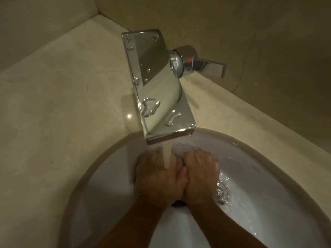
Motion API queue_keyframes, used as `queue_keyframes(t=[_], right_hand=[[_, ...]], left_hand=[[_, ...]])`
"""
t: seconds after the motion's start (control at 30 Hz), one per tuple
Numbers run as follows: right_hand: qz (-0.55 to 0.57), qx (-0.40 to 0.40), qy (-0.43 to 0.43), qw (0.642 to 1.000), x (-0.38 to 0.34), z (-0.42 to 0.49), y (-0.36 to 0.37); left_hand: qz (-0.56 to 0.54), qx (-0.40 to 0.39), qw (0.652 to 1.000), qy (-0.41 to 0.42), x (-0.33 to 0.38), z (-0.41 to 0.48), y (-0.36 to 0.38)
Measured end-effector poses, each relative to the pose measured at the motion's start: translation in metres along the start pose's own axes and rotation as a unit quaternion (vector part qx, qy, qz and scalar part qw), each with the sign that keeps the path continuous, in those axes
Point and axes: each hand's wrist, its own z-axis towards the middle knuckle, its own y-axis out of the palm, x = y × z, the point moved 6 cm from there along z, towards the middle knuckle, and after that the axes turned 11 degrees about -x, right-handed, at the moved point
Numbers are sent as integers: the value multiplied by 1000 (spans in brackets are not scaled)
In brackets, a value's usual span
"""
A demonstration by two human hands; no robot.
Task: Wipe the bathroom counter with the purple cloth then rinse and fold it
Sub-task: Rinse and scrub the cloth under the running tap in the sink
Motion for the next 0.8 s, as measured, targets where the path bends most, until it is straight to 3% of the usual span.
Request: queue_keyframes(t=[0.27,0.5,0.63,0.73,0.8], right_hand=[[-6,-7,2,1000,3,0,1],[-56,-39,22,997,-6,3,-9],[-10,-86,-20,996,-12,0,-9],[45,-101,-20,994,-22,-4,-15],[115,-69,-11,991,-30,-3,-28]], left_hand=[[9,76,997,30,2,0,-2],[27,44,999,7,0,-5,-8],[3,10,1000,-5,-7,-12,-7],[6,25,1000,1,-13,-25,-20],[0,68,998,9,-20,-27,-37]])
